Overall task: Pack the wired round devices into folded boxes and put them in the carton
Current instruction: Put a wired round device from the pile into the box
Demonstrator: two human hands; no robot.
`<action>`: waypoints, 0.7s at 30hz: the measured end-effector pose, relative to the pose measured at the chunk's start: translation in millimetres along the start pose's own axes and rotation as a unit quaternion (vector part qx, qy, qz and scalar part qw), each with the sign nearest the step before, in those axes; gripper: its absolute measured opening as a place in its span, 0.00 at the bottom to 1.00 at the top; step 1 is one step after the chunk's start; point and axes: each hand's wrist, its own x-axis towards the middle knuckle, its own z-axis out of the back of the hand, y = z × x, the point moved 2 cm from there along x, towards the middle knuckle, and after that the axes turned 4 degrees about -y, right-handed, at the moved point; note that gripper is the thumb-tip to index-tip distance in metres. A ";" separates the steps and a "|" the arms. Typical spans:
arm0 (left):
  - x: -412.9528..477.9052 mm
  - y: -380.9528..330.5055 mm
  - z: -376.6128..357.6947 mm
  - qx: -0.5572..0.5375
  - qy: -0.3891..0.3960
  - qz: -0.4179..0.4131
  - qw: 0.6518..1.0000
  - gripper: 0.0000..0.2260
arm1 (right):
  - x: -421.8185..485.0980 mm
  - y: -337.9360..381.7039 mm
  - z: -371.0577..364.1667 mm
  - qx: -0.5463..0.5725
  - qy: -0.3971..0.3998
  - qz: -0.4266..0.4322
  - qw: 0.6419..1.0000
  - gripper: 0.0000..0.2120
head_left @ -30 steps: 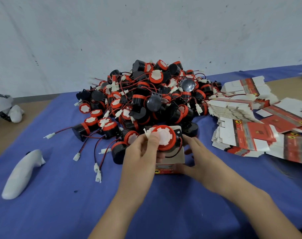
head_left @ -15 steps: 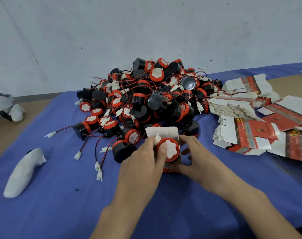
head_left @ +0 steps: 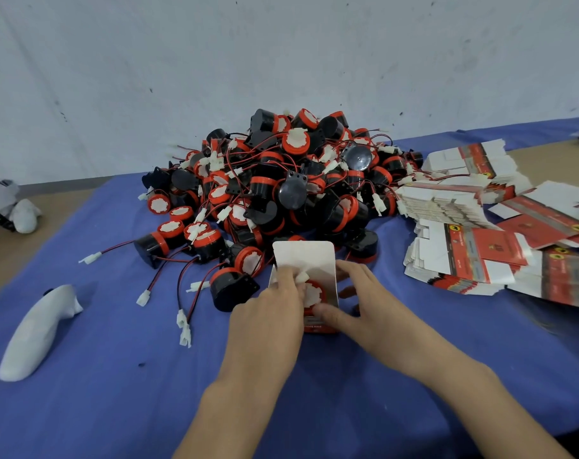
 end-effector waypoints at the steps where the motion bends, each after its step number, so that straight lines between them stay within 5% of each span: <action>1: -1.2 1.2 -2.4 -0.013 -0.002 0.009 1.000 0.10 | 0.7 0.3 -1.6 0.033 -0.005 -0.015 0.999 0.18; 10: -1.0 5.8 15.4 -0.046 -0.063 -0.004 0.997 0.08 | 8.4 -4.6 -23.4 0.060 -0.044 -0.068 0.995 0.06; 15: 3.2 17.3 16.3 -0.079 -0.059 -0.067 0.993 0.15 | 6.2 -4.6 -24.1 0.065 -0.049 -0.068 0.994 0.06; 21: 5.7 26.0 12.9 -0.115 -0.056 -0.033 0.991 0.13 | 4.7 -2.2 -25.4 0.058 -0.054 -0.068 0.995 0.09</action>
